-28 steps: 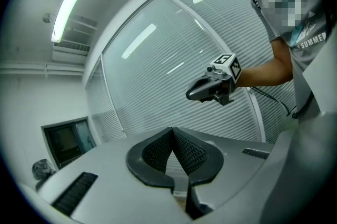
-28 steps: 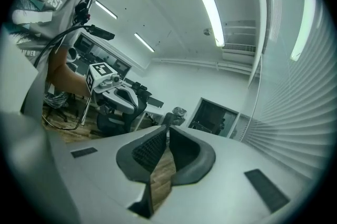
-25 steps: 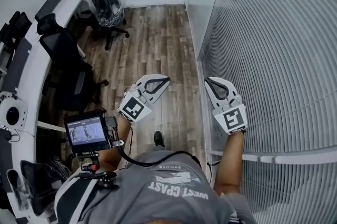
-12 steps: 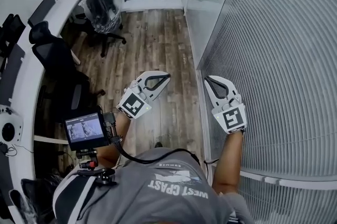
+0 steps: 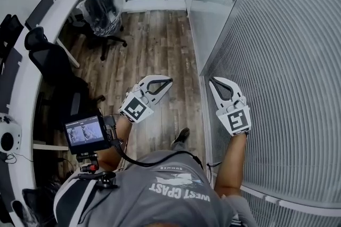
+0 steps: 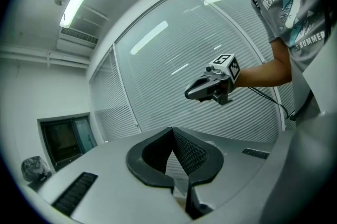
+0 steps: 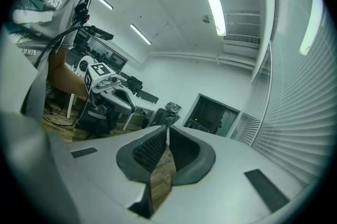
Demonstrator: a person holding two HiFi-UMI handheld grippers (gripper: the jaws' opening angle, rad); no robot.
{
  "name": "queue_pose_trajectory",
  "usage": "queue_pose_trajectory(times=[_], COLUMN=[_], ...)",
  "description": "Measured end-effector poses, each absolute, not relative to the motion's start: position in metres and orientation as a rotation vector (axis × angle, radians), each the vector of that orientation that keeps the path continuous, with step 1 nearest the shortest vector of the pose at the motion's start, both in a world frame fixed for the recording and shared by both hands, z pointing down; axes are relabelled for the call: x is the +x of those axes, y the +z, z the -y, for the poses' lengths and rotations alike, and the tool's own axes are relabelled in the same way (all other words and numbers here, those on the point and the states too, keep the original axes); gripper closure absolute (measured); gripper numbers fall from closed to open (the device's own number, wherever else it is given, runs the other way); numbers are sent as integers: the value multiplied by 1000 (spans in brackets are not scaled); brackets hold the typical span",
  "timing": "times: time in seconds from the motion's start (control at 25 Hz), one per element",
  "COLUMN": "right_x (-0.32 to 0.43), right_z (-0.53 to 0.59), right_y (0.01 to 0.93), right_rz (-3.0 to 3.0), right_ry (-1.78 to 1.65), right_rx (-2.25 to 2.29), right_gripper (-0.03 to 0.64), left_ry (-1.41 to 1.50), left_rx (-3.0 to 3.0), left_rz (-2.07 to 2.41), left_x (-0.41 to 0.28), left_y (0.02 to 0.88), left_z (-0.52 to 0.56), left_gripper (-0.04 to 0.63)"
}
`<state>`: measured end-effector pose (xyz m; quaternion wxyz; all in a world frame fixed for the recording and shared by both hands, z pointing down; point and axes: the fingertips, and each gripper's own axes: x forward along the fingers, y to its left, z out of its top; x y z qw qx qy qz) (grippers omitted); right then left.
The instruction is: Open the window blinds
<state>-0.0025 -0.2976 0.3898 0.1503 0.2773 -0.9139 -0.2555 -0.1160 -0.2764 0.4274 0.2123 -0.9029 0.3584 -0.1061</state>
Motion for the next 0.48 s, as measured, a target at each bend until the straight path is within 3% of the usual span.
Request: queue_pose_trajectory(times=[0.48], right_x=[-18], right_z=[434], right_y=[387], right_rz=[2670], right_ry=[-743], right_rx=[753], right_gripper=[615], left_ry=[-329], left_rx=[-2490], left_rz=[-1054], left_x=[-131], left_y=[428], left_z=[397], left_gripper=[592])
